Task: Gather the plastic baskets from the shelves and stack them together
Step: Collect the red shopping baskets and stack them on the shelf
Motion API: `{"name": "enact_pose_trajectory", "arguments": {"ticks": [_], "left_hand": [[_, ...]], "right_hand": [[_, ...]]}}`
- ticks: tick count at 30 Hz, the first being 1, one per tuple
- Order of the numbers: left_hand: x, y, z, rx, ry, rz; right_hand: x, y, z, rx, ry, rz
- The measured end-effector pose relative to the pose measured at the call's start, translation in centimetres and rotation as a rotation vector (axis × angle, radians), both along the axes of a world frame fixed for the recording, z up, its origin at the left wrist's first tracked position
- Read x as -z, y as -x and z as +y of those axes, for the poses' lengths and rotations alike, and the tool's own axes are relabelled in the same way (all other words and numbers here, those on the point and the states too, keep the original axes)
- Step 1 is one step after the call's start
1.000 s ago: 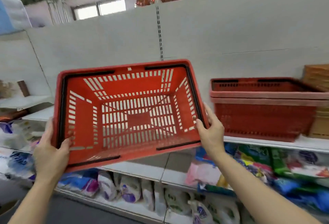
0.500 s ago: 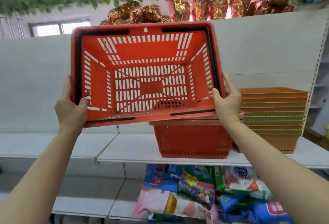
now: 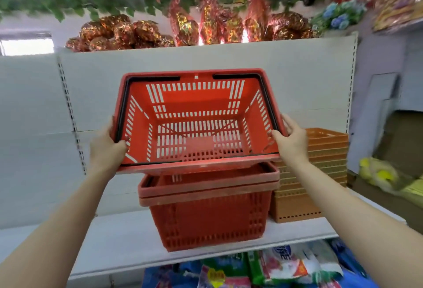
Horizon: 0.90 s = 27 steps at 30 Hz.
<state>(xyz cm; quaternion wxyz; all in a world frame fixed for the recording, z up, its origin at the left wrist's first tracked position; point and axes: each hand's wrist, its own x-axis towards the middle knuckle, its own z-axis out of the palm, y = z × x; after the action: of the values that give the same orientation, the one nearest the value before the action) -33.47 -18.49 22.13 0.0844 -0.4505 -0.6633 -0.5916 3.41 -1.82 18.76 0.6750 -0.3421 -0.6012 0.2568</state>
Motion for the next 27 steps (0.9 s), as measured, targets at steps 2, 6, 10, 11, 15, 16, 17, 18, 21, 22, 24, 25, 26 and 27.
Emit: {"name": "enact_pose_trajectory", "arguments": {"ticks": [2,6,10,11,15,16,17,18,21,22,24,25,26,27], "left_hand": [[-0.7,0.6,1.4,-0.002,0.097,-0.019],[-1.6,0.2,3.6,0.005,0.240,-0.070],[-2.9,1.1,6.2,0.028,0.338,-0.096],[-3.1,1.6,6.8,0.056,0.382,-0.119],[-1.5,3.5,8.3,0.132,0.477,-0.237],[-0.5,4.2,8.8,0.122,0.481,-0.257],[0.7,4.7,8.9,0.125,0.492,-0.291],[2.2,5.4,9.1,0.152,0.494,-0.315],[5.9,4.7,8.6,0.260,0.538,-0.327],[6.9,4.3,8.3,0.282,0.524,-0.316],[8.2,2.8,7.8,0.267,0.475,-0.294],[9.1,2.7,8.0,0.189,0.449,-0.217],[9.8,2.3,8.1,0.035,0.442,-0.057],[10.1,1.6,8.1,-0.160,0.431,0.137]], "right_hand": [[-0.2,-0.2,1.7,0.009,0.088,-0.032],[-0.6,0.1,3.8,0.065,0.281,-0.096],[-0.6,0.3,5.9,0.081,0.390,-0.092],[-0.5,0.2,6.4,0.082,0.428,-0.098],[-0.4,0.3,8.2,0.065,0.508,-0.076],[-0.5,0.6,8.4,0.065,0.501,-0.091],[-0.3,0.9,8.4,0.081,0.494,-0.125],[0.0,1.1,8.1,0.109,0.476,-0.182],[2.1,1.4,6.4,0.209,0.422,-0.445],[3.2,1.4,5.7,0.233,0.412,-0.506],[5.4,1.1,4.8,0.271,0.344,-0.553],[6.5,1.0,4.5,0.265,0.289,-0.553],[7.5,0.9,4.4,0.240,0.237,-0.547],[8.3,0.8,4.5,0.210,0.188,-0.543]]}}
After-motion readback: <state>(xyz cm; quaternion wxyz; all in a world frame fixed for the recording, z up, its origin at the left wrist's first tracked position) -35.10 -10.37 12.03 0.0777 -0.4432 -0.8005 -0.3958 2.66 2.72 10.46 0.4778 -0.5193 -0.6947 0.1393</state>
